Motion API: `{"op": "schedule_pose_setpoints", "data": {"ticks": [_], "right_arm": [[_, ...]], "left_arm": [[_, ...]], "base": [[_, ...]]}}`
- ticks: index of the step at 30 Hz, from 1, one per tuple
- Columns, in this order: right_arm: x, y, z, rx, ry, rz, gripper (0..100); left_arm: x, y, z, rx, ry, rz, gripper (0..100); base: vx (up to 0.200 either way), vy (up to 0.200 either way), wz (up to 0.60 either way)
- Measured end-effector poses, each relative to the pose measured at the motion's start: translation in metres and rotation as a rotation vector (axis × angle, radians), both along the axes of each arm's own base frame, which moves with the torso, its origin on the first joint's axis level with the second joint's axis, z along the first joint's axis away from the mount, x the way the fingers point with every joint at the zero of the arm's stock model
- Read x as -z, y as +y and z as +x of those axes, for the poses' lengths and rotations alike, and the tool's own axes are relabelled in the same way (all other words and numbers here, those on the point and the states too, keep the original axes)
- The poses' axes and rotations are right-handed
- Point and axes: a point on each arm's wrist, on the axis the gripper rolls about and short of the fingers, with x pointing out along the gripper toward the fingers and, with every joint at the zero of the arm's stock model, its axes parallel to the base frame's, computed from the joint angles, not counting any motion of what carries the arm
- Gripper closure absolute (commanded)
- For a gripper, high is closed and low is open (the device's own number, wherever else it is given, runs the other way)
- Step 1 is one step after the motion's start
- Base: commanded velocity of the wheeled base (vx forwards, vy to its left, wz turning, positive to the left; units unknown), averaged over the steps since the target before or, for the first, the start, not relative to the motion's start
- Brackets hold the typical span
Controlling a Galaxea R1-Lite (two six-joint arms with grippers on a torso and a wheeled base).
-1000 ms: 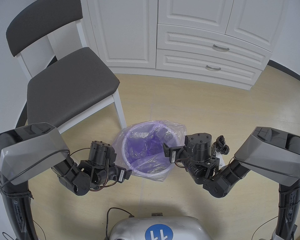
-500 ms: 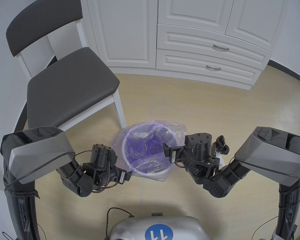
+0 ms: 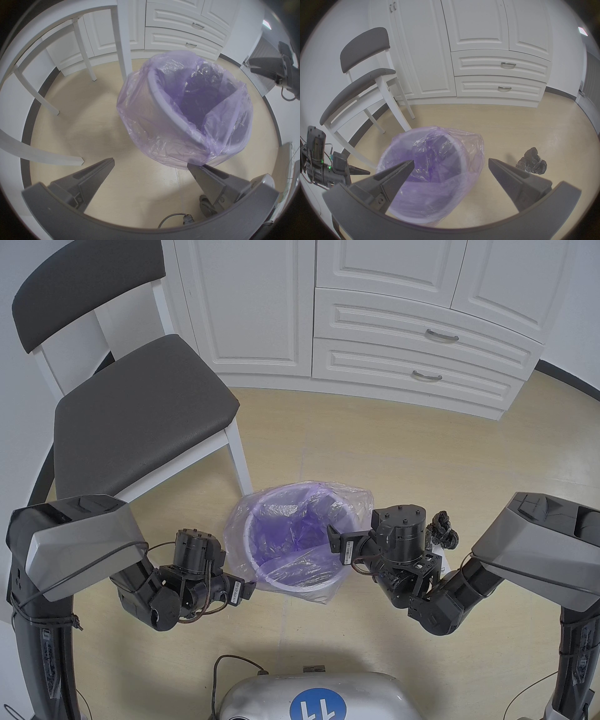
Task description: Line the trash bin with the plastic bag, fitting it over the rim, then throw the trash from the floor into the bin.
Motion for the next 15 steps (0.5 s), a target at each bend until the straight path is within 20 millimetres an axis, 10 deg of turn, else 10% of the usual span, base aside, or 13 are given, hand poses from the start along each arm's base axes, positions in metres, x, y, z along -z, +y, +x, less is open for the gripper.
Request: {"op": "schedule_pose_setpoints", "data": {"ticks": [15], "right_arm": [[-0.002, 0.000, -0.001, -0.001, -0.001, 0.002, 0]], "left_arm": [[-0.028, 0.041, 0.007, 0.031, -0.059, -0.043, 0]], "base": [[0.000, 0.000, 0.00]]}}
